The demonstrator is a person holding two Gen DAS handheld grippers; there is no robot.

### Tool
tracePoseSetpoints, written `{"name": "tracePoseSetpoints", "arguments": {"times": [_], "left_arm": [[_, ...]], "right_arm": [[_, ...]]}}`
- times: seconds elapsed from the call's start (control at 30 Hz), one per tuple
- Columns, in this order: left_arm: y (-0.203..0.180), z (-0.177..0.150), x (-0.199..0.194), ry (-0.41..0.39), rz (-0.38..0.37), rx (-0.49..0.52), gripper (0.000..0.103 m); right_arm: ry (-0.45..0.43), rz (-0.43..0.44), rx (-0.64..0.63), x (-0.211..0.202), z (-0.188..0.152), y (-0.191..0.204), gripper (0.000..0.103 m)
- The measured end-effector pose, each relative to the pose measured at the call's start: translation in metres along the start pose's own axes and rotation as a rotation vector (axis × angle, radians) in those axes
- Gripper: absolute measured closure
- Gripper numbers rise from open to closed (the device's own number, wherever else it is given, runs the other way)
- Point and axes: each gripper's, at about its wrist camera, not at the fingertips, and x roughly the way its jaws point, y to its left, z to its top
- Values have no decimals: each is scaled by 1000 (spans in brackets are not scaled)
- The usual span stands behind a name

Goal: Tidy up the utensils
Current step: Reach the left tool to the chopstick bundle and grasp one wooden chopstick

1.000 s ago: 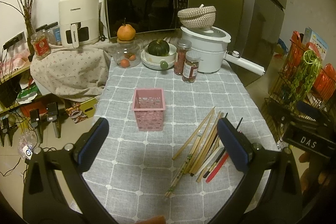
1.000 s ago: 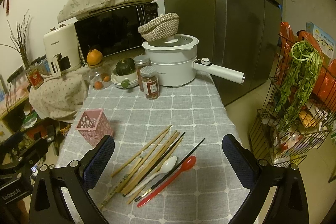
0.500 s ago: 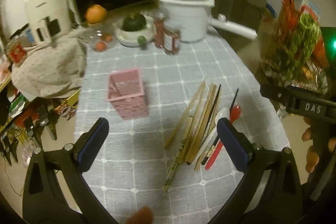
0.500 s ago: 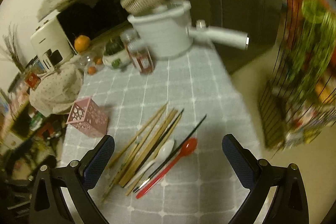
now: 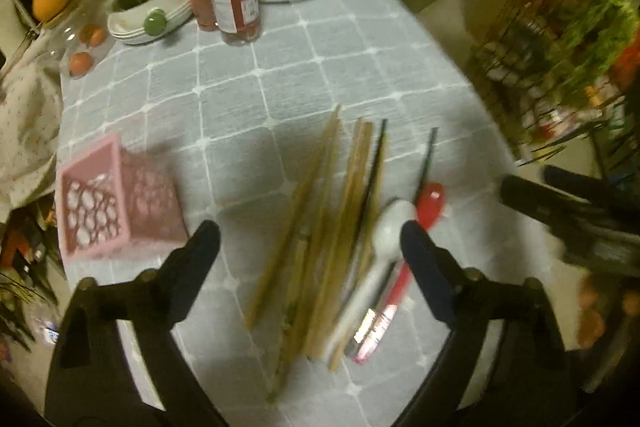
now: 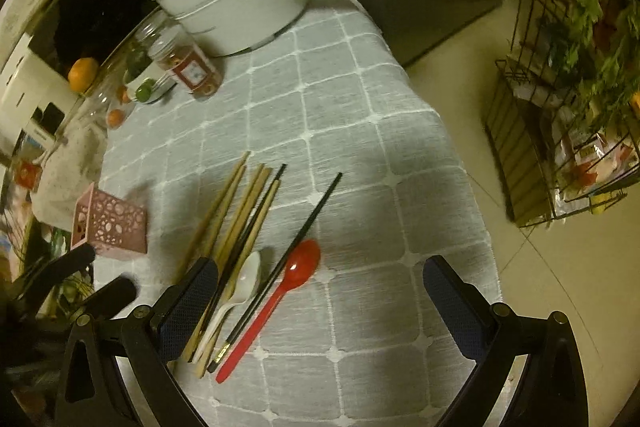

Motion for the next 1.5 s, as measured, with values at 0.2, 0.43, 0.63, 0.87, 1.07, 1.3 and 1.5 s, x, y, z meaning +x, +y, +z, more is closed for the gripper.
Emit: {"name": "tracePoseSetpoints", "arguments": {"times": [0.2,0.43,0.63,0.87,1.07,1.3,1.5], "left_arm": [[5,25,50,83,23,-7,58],[8,41,90,135,-14,-45,82],[-1,48,100,142,16,4,83],[-4,59,109,163,32,2,93],[1,50,78,84,18,20,94],[24,27,3,-70,-39,15,95],[49,-16,-50,-186,-86,-25,96]], "right_arm": [[13,13,50,7,4,-12,2],[30,13,62,11,5,-16,3],[14,17,93,9,10,-22,3],[22,11,105,15,12,-25,3],[39,9,114,24,12,-28,4],[60,24,102,37,11,-20,19],[79,44,84,52,10,-5,37]]}}
